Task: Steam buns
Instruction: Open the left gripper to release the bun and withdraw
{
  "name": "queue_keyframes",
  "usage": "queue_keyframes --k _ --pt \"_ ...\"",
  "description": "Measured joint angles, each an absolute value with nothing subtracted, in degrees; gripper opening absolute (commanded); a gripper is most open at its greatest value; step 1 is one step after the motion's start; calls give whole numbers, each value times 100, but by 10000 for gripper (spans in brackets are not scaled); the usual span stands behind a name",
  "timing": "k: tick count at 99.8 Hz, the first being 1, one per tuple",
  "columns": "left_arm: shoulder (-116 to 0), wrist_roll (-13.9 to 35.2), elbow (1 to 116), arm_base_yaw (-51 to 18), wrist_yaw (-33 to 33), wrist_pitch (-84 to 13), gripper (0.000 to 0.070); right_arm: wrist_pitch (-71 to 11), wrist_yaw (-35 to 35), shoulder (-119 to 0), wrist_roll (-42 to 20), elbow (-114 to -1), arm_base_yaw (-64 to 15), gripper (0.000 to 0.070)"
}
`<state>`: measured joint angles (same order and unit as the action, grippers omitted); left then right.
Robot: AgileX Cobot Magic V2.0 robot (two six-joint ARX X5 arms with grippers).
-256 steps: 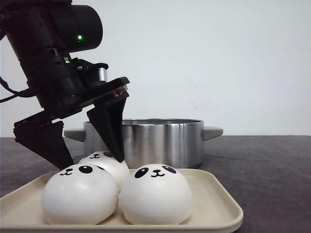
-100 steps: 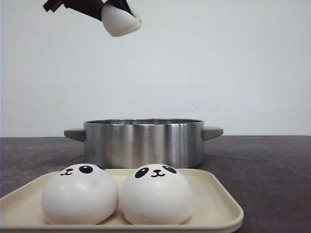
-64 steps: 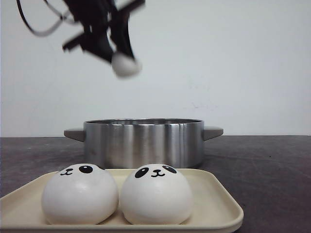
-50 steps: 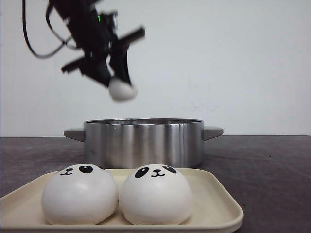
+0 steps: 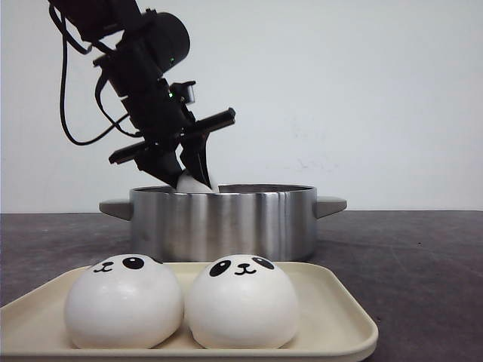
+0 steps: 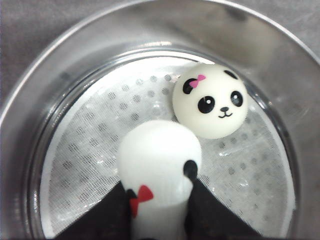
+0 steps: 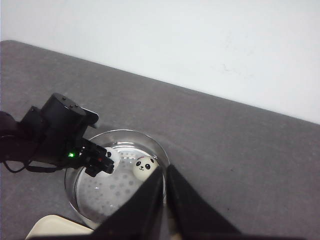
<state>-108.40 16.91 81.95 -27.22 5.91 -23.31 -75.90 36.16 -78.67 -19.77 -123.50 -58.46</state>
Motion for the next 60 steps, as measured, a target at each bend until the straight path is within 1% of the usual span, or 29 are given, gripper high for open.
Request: queue_keyframes --k 7,10,14,51,60 --pt "-10886 1691 8197 -2722 591 -2316 396 -7616 3599 -7867 -2003 -12350 -5854 1" --pt "-10895 1691 8197 -2722 591 -2296 443 -7616 3601 -7867 -2027 -12350 -5872 1" --pt "-10899 1688 8197 -2722 591 -2255 483 -7629 3599 -7867 -2060 -12350 -5902 1" --pt "-10899 1691 8235 -2722 628 -2130 492 -7660 3599 -7867 -2132 -12350 -6211 1" --pt "-10895 1721 8237 -2722 635 -2233 475 -7677 3601 -7867 -2132 -12350 -6226 1"
